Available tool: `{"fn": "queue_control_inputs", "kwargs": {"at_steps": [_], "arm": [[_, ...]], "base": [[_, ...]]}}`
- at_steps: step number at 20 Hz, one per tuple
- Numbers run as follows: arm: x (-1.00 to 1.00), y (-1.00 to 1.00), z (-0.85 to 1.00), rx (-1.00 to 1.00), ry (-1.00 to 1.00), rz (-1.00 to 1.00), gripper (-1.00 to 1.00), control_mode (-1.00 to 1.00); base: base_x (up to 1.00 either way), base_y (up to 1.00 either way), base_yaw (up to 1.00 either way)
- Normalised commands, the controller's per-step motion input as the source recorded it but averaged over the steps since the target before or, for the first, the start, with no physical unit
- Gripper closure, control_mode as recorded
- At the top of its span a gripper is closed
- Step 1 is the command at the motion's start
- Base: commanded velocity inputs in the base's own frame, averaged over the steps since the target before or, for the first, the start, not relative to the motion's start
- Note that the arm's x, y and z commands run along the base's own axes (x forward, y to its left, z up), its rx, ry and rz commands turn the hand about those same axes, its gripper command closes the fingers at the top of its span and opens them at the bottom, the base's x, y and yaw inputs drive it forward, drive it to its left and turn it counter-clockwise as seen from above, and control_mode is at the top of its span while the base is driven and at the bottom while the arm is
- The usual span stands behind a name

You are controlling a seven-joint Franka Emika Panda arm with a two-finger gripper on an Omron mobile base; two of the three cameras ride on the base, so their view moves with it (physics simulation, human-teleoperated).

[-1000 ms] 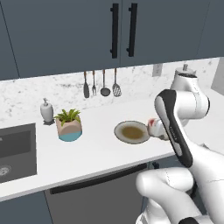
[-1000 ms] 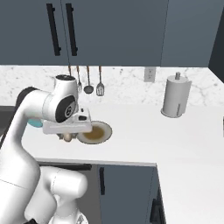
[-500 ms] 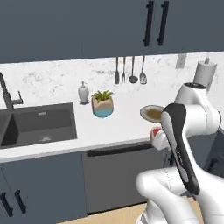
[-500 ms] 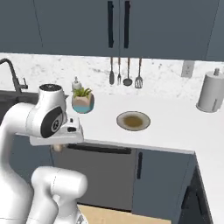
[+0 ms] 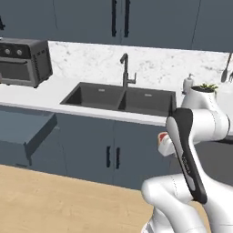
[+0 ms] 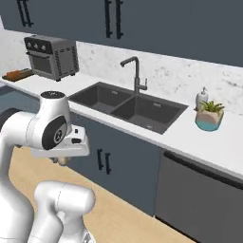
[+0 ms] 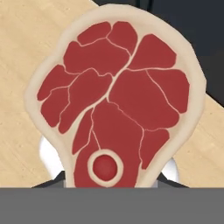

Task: Pick up the knife from the drawer and place it on the cutting board. Then place the meat from the plate to the cutting board.

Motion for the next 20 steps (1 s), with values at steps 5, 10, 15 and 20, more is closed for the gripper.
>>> {"fn": "queue_control_inputs", "kwargs": {"at_steps": [5,10,15,20], "arm": [[0.00,0.00,0.00,0.00,0.00,0.00,1.00,1.00],[0.00,0.00,0.00,0.00,0.00,0.00,1.00,1.00],[0.00,0.00,0.00,0.00,0.00,0.00,1.00,1.00],[0.00,0.00,0.00,0.00,0.00,0.00,1.00,1.00]], "base": [[-0.06,1.00,0.37],[0.58,1.00,0.00],[0.99,1.00,-0.02],[1.00,1.00,-0.03]]}}
